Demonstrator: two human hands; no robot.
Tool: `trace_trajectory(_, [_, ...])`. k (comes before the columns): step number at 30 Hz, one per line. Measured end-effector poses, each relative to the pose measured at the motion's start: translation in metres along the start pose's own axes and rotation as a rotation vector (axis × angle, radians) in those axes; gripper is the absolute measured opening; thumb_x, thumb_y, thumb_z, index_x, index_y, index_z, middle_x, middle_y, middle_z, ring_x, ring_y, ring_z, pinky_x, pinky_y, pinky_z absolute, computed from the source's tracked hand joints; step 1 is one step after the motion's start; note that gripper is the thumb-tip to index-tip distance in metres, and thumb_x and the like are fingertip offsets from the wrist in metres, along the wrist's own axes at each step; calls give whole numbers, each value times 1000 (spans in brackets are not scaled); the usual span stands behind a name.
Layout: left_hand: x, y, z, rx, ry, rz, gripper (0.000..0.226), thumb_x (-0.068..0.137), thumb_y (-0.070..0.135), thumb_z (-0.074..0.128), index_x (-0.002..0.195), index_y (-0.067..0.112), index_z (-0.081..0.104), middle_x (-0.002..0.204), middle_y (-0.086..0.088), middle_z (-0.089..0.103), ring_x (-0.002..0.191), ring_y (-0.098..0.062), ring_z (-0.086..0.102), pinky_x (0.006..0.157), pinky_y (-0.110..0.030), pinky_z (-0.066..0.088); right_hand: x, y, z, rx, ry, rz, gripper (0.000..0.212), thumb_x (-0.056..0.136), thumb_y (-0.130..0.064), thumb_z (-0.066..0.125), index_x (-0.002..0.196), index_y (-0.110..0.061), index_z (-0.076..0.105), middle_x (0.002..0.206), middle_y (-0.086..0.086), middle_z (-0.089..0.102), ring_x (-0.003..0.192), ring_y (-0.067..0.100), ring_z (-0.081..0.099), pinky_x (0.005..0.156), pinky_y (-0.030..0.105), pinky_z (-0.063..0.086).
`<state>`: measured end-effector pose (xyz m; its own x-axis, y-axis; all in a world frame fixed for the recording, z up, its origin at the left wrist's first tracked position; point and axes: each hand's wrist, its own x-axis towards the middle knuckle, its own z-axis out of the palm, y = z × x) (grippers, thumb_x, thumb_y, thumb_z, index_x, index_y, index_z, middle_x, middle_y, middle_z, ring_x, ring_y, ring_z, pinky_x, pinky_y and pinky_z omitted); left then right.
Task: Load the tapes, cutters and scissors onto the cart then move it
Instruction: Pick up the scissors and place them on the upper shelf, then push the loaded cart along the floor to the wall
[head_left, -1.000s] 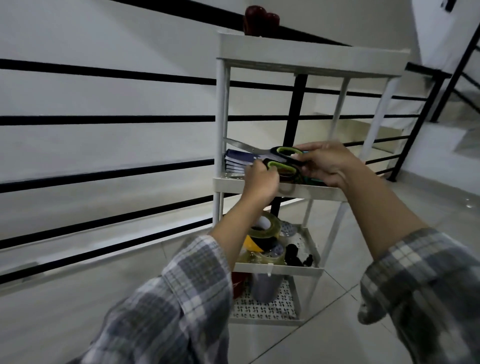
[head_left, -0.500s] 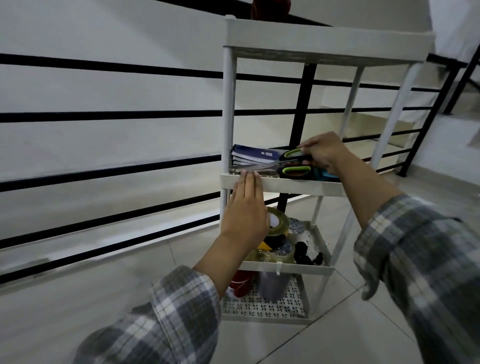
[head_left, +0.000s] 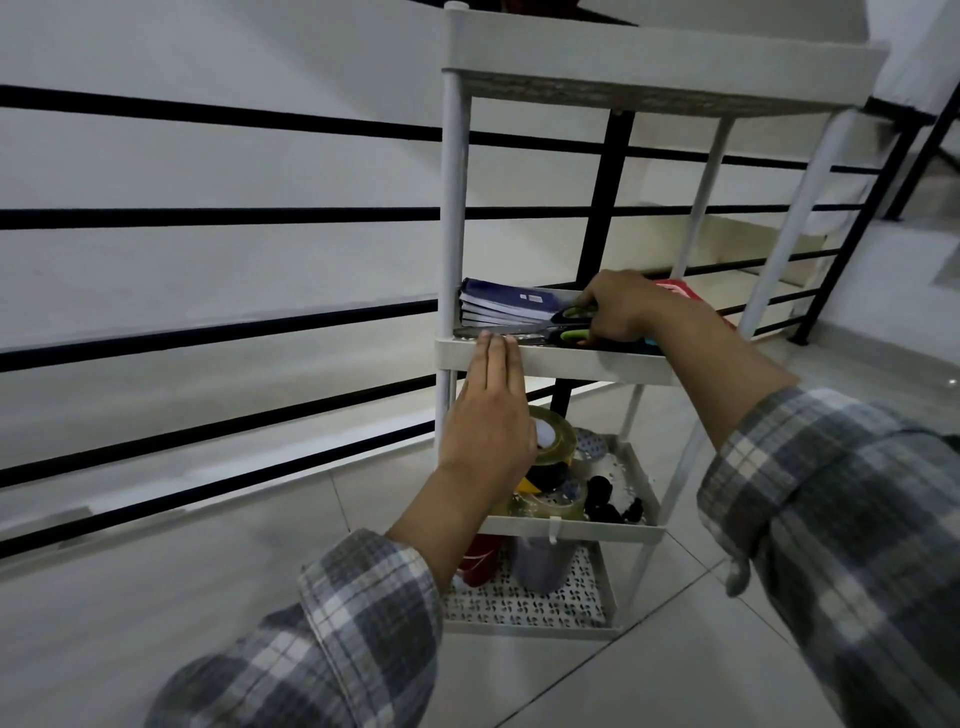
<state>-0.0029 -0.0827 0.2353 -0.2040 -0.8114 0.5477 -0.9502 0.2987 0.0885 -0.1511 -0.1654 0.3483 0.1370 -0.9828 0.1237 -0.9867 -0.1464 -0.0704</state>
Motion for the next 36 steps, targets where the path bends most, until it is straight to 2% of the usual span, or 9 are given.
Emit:
trace_trajectory(7, [1, -1, 3, -7, 16, 2, 71, 94, 31, 38, 146, -1, 2, 155, -19, 8, 144, -29, 1, 115, -33, 5, -8, 1, 10, 76, 92, -35, 40, 85, -5, 52, 124, -10, 61, 116, 19, 64, 102, 32, 58, 83, 32, 46])
trace_trajectory(11, [-1, 1, 0, -42, -15, -22, 68, 96, 30, 37, 146, 0, 2, 156, -17, 7, 144, -27, 0, 115, -35, 5, -20, -11, 18, 297, 327, -29, 36, 87, 0, 50, 121, -5, 61, 123, 17, 61, 111, 32, 55, 91, 33, 44])
trace_trajectory(14, [2, 4, -11, -99, -121, -62, 66, 94, 24, 35, 146, 1, 2, 156, -16, 5, 145, -25, -3, 116, -36, 1, -32, -23, 26, 440, 504, -40, 36, 88, -2, 50, 123, -6, 56, 125, 12, 54, 118, 25, 48, 100, 32, 40])
trace_trajectory(17, [13, 4, -37, -116, -305, -88, 68, 94, 23, 35, 146, 4, -5, 157, -13, -6, 144, -23, -10, 116, -36, -4, -48, -31, 13, 547, 511, 5, 39, 88, -1, 51, 126, -11, 52, 131, 9, 48, 126, 20, 42, 104, 24, 35])
trace_trajectory(21, [30, 7, -87, -109, -505, -69, 70, 94, 25, 35, 145, 3, -7, 155, -17, -10, 143, -27, -11, 119, -40, 4, -73, -39, -32, 581, 498, 139, 35, 88, -3, 54, 122, -11, 55, 130, 10, 52, 123, 23, 49, 102, 36, 46])
trace_trajectory(23, [42, 16, -122, -226, -465, -117, 67, 91, 22, 43, 146, 5, 9, 155, -18, 12, 143, -29, 10, 117, -39, 18, -85, -39, -62, 586, 549, 144, 24, 89, -3, 57, 112, -8, 60, 117, 12, 60, 112, 23, 57, 93, 36, 53])
trace_trajectory(26, [61, 28, -180, -317, -363, -125, 48, 86, 16, 48, 133, 12, 38, 134, -7, 47, 122, -21, 43, 105, -30, 35, -102, -38, -103, 572, 590, 88, 12, 88, -4, 58, 99, -7, 60, 99, 11, 63, 95, 20, 59, 79, 32, 56])
trace_trajectory(32, [108, 38, -267, -297, -281, -139, 27, 88, 21, 43, 113, 16, 49, 111, -2, 55, 104, -19, 49, 94, -33, 40, -105, -30, -195, 522, 641, 134, 12, 87, -19, 45, 99, -17, 48, 94, 10, 59, 86, 22, 55, 72, 33, 50])
trace_trajectory(36, [149, 32, -294, -200, -167, -164, 31, 84, 21, 50, 113, 11, 50, 109, -6, 54, 102, -22, 50, 90, -35, 41, -87, -10, -224, 370, 506, 282, 33, 89, -21, 46, 120, -12, 52, 118, 13, 55, 110, 29, 48, 92, 41, 41])
